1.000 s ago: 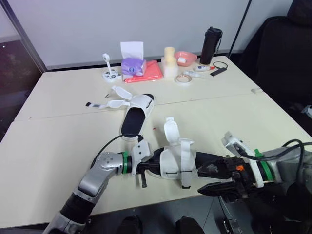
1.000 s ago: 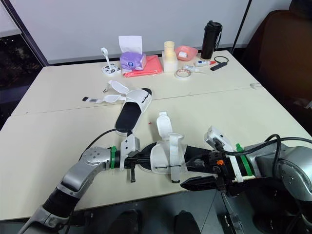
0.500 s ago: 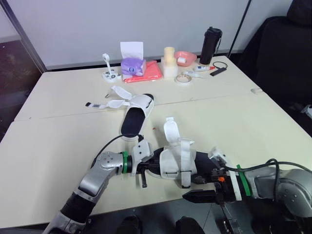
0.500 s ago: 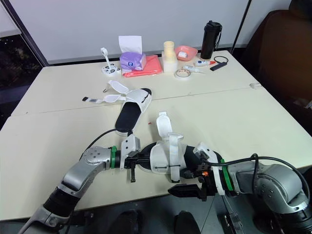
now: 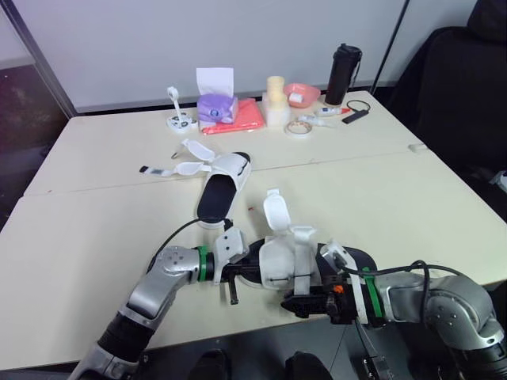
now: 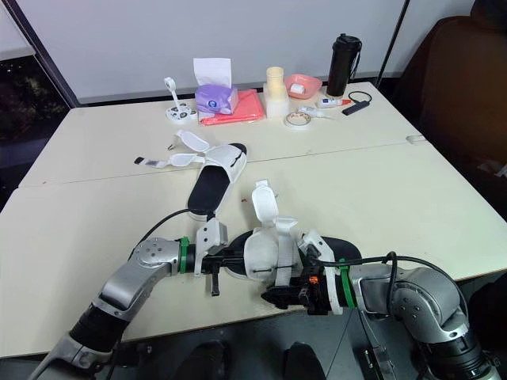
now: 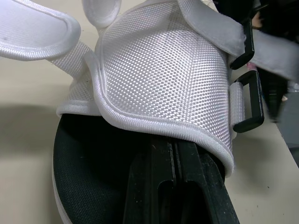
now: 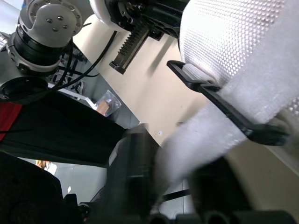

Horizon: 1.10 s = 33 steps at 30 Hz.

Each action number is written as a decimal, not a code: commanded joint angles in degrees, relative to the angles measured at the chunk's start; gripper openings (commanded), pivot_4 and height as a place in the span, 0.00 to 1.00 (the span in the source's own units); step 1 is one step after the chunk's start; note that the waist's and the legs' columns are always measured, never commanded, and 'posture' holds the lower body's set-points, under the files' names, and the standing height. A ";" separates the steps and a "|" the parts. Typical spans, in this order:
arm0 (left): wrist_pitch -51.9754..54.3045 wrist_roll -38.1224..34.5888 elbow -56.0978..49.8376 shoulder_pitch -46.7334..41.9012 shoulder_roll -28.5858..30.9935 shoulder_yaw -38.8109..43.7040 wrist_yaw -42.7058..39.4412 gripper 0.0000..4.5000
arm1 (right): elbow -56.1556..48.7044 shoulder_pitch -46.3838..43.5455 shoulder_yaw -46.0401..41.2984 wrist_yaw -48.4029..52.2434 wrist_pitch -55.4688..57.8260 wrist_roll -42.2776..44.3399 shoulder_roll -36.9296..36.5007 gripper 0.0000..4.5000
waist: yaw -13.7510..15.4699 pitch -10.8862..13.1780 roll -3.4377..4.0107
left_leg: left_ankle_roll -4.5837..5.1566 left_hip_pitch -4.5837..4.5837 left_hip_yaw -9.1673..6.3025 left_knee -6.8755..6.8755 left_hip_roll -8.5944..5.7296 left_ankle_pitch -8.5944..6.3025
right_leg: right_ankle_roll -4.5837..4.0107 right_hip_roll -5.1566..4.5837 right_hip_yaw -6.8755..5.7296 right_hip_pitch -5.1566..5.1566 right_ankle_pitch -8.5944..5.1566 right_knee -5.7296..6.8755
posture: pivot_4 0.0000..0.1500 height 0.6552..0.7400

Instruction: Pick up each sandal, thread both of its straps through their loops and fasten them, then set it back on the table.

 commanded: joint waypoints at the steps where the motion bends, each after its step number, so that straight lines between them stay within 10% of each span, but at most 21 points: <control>1: -0.60 -0.37 -1.55 -0.19 0.05 -0.12 -0.28 0.00 | -3.38 -0.04 -0.90 1.27 -0.11 2.13 -1.69 0.01 | 0.04 0.00 0.00 | 0.00 0.00 0.00 0.00 0.00 0.00 | 0.00 0.00 0.00 0.00 0.00 0.00 | 1.00 1.00; 13: -0.55 -0.45 -1.30 -0.59 0.02 -0.05 -0.42 0.00 | -12.50 5.09 3.77 15.87 -9.16 -3.70 -19.40 0.01 | 0.03 0.00 0.00 | 0.00 0.00 0.00 0.00 0.00 0.00 | 0.01 0.00 -0.01 0.02 -0.01 -0.03 | 1.00 1.00; 33: 1.23 -1.32 -6.02 0.59 1.94 -0.80 -1.33 0.00 | -4.41 2.16 11.00 24.54 -19.34 -15.90 -20.78 0.01 | 0.04 0.01 -0.01 | 0.00 0.00 0.00 0.01 0.00 0.00 | 0.01 0.00 -0.01 0.01 -0.01 -0.02 | 1.00 1.00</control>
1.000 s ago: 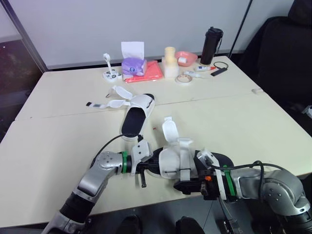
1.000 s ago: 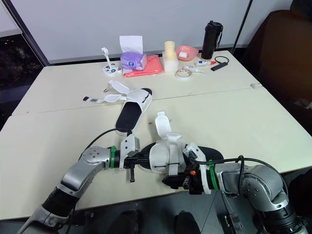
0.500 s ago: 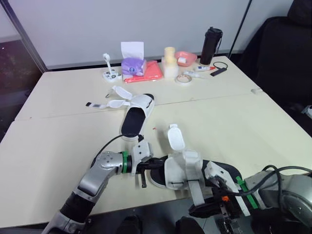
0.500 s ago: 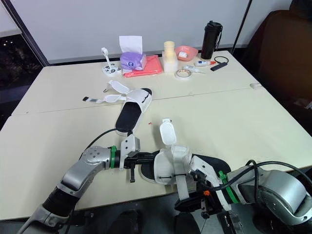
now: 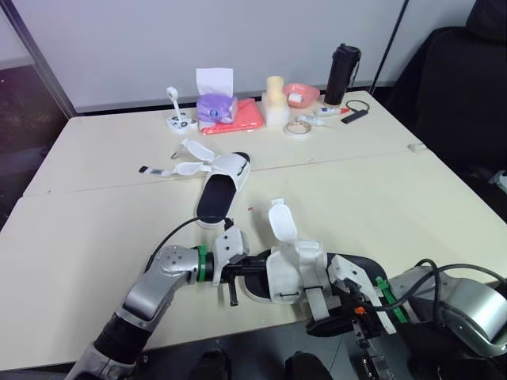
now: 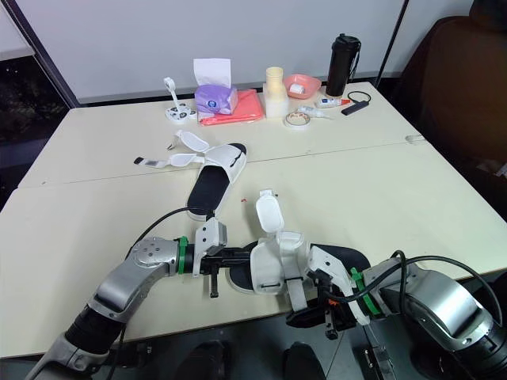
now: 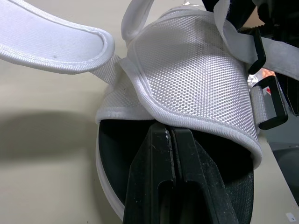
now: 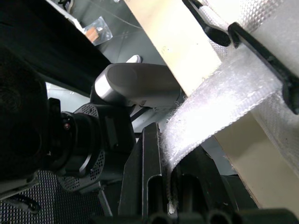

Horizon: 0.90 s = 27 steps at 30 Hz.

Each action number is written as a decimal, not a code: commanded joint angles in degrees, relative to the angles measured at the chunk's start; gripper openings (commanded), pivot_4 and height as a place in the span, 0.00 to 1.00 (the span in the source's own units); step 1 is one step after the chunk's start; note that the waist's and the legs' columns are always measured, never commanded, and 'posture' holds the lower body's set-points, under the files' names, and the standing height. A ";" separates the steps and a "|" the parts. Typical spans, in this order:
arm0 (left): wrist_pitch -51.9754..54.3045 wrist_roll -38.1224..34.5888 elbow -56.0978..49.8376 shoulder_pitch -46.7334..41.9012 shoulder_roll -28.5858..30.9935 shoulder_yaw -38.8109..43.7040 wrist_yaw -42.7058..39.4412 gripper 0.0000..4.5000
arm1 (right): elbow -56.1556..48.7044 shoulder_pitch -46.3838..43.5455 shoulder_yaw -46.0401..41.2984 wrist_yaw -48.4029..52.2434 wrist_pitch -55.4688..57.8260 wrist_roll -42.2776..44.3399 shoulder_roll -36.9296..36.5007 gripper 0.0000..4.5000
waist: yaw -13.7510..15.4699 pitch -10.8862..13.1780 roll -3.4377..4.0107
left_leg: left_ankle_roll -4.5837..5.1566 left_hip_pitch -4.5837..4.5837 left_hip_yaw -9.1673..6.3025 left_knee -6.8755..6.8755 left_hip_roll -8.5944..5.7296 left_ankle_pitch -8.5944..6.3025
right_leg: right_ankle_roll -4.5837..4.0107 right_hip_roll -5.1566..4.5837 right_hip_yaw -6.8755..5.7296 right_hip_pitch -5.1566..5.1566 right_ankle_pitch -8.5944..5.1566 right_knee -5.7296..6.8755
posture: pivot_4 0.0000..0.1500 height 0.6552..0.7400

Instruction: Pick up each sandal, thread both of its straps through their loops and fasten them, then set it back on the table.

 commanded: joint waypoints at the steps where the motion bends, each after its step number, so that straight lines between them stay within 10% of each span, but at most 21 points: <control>1: -1.00 -0.49 -2.64 0.38 0.91 -0.75 -1.42 0.00 | -1.99 1.06 -1.16 2.10 -1.17 0.42 -1.29 0.01 | 0.06 0.00 0.00 | 0.00 0.00 0.00 -0.01 0.00 0.00 | 0.00 0.00 0.00 0.00 0.00 0.00 | 1.00 1.00; 27: -6.18 3.72 3.53 -1.28 0.82 -2.52 -0.06 0.00 | 5.32 -8.14 1.81 1.72 0.53 -5.26 6.87 0.01 | -0.02 0.01 -0.02 | 0.00 0.03 0.00 -0.01 0.00 0.00 | -0.01 0.00 0.01 0.00 0.01 0.02 | 1.00 1.00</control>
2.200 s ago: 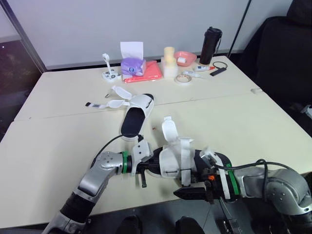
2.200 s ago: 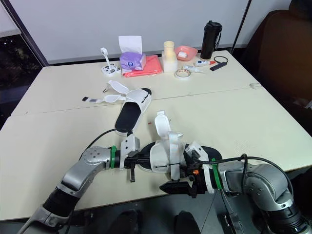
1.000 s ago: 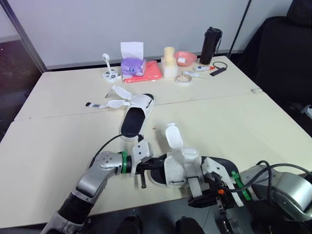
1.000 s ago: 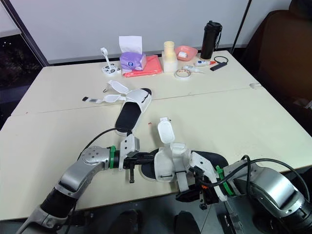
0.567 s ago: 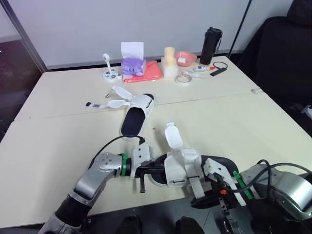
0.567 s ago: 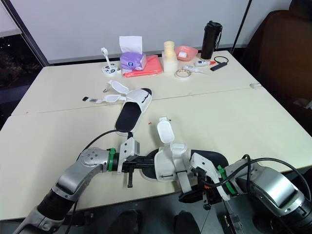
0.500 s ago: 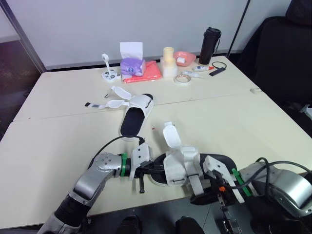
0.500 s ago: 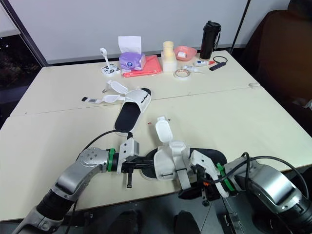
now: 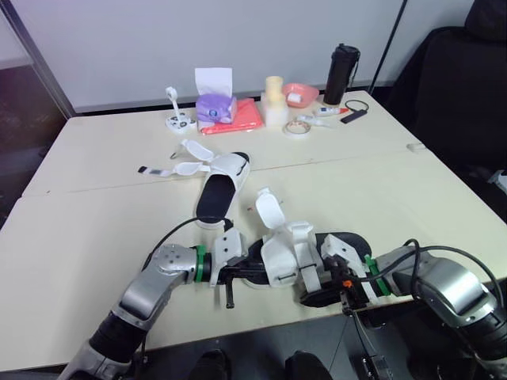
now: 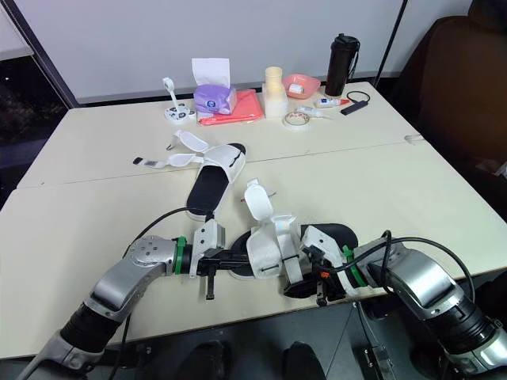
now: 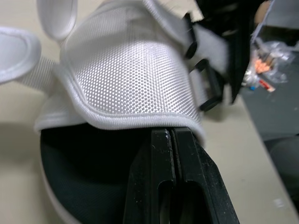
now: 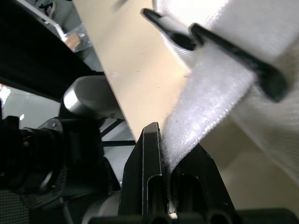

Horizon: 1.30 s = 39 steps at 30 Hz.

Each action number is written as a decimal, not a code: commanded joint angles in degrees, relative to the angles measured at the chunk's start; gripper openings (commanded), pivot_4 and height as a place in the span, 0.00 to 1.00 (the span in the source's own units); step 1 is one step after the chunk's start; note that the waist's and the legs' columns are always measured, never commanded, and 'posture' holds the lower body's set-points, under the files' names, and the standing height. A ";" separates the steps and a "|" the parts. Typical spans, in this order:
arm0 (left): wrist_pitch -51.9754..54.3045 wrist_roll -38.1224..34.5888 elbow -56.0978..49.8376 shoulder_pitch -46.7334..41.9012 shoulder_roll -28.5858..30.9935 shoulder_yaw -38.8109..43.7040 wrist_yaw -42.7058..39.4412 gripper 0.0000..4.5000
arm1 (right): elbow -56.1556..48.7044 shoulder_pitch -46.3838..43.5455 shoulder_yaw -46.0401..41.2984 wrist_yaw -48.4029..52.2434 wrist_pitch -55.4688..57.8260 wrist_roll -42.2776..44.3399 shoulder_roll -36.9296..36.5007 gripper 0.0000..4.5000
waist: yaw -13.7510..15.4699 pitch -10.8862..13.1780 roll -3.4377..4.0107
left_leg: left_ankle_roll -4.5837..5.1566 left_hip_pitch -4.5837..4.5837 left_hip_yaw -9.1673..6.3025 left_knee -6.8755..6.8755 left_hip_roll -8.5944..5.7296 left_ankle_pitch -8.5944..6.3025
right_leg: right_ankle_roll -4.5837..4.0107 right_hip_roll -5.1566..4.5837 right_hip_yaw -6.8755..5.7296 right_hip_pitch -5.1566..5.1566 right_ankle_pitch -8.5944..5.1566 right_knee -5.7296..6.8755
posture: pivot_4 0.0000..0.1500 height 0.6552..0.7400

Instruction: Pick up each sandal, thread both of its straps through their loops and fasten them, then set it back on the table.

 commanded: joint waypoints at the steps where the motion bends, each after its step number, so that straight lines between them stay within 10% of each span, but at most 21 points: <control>1: -3.73 2.49 2.25 -0.49 -1.10 -1.00 1.19 0.00 | -4.10 1.25 -1.82 -0.43 1.10 2.05 -0.17 0.01 | 0.04 0.00 0.00 | 0.00 -0.01 0.00 0.00 0.00 0.00 | 0.00 0.00 0.00 0.00 0.00 0.00 | 1.00 1.00; 28: -5.02 6.64 5.05 -0.96 -0.80 -4.83 -1.21 0.00 | -19.35 15.83 -14.57 5.32 0.70 12.23 -13.66 0.01 | 1.05 -0.09 0.00 | 0.00 0.08 0.00 0.07 0.00 0.00 | 0.01 0.00 -0.01 0.19 -0.01 -0.03 | 1.00 1.00; 39: -5.55 6.83 5.05 0.05 -0.32 -4.56 -1.29 0.00 | -14.05 3.70 -17.71 3.66 3.06 18.15 -11.69 0.01 | 1.14 -0.08 -0.01 | 0.00 0.08 0.00 0.04 0.00 0.00 | 0.01 0.00 -0.02 0.18 -0.01 -0.06 | 1.00 1.00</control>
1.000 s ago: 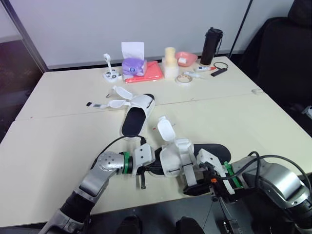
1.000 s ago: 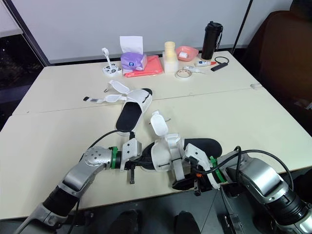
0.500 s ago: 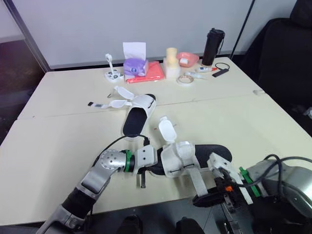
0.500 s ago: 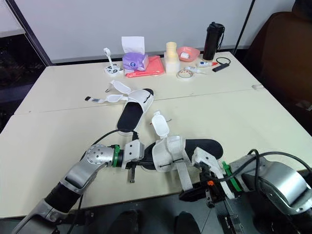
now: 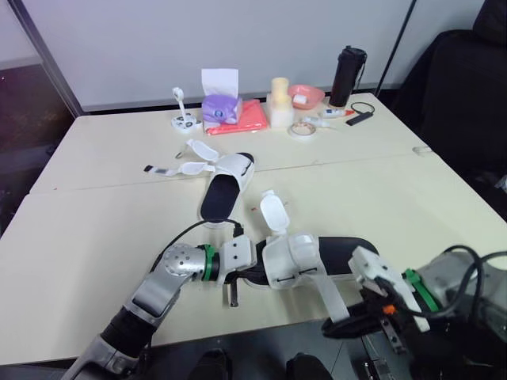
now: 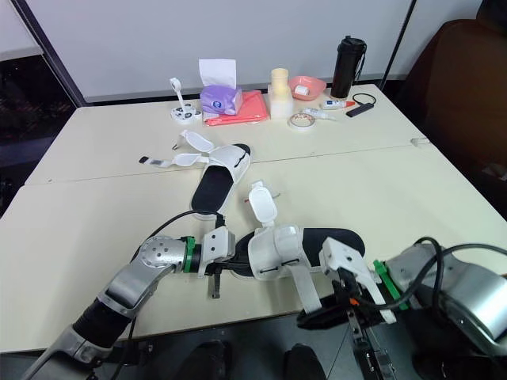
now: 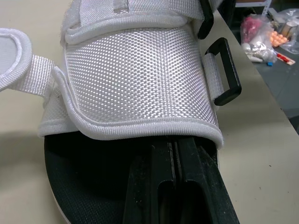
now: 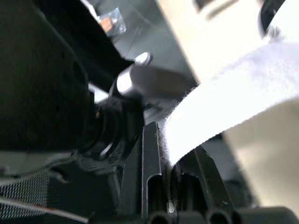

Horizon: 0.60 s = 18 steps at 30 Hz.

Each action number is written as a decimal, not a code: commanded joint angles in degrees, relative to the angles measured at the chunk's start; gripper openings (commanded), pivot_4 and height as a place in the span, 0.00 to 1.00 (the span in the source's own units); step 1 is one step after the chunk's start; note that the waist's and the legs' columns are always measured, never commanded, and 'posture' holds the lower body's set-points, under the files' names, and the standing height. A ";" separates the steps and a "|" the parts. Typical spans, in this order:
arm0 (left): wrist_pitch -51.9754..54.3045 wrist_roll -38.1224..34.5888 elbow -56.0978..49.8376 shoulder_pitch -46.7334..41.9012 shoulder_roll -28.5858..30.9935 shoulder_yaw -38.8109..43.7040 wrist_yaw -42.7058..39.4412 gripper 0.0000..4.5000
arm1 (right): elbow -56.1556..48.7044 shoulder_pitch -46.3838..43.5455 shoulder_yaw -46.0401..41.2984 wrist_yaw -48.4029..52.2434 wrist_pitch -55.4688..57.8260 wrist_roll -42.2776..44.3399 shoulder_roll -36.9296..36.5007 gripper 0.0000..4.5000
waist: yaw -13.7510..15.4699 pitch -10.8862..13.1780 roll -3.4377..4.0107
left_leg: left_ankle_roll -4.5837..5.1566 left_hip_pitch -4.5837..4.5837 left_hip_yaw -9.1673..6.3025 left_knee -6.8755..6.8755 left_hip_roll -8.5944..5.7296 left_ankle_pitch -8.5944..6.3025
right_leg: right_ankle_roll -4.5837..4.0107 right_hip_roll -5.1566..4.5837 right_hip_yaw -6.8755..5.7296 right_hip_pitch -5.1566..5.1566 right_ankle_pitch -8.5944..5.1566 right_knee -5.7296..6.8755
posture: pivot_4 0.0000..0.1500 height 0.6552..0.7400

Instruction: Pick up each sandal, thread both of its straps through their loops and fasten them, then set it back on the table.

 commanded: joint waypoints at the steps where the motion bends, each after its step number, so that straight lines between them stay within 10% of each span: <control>1: 1.14 1.11 1.66 1.80 0.87 -1.46 -0.52 0.00 | 2.43 -5.49 -0.88 -1.29 2.80 4.19 2.02 0.01 | 0.03 0.01 -0.01 | 0.00 0.00 0.00 -0.01 0.00 0.00 | 0.00 0.00 0.00 0.00 0.00 -0.01 | 1.00 1.00; 11: 0.43 1.59 1.07 2.66 0.87 -1.41 0.23 0.00 | 19.23 -21.73 6.71 -1.25 9.56 2.76 9.18 0.01 | -0.07 0.00 0.01 | 0.00 -0.01 0.01 -0.02 0.00 0.00 | -0.02 0.00 0.01 -0.05 0.01 0.00 | 1.00 1.00; 18: 0.55 1.64 0.22 3.62 1.29 -0.97 0.84 0.00 | 29.46 -29.00 8.23 -1.57 11.38 1.27 14.03 0.68 | -0.40 -0.01 0.03 | 0.00 -0.02 0.01 -0.04 0.00 0.00 | -0.02 0.00 0.01 -0.10 0.01 0.03 | 1.00 1.00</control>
